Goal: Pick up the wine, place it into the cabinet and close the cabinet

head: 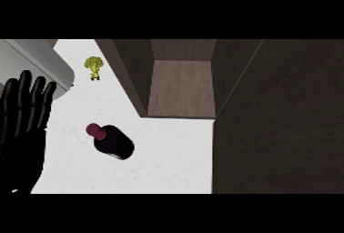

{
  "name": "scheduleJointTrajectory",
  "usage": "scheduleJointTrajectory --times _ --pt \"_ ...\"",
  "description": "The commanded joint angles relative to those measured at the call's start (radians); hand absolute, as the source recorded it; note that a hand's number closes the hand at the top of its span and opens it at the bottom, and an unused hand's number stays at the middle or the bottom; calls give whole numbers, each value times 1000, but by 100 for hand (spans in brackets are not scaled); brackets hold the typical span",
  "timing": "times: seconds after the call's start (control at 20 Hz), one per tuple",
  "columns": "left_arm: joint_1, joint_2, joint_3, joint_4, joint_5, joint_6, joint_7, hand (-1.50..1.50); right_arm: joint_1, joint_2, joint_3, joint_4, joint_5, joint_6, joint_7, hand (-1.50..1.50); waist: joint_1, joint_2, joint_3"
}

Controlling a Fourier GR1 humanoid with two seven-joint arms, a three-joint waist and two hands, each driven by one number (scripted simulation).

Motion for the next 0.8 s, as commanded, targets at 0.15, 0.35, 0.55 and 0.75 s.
scheduleJointTrajectory --times 0.15,0.35,0.55,0.75 --pt "131 -75 -86 -46 -232 263 5 -150 122 4 52 -94 0 33 32 -150 -29 -11 6" --pt "230 -76 -185 -47 -93 491 27 -150 153 -29 135 -152 -84 133 116 -150 -23 -14 3" --pt "202 -77 -387 -104 -247 709 124 -150 159 -47 134 -289 -124 129 223 -150 -31 -10 6" --pt "111 -77 -483 -121 -396 795 281 -150 174 -53 147 -409 -132 108 343 -150 -33 -9 6"
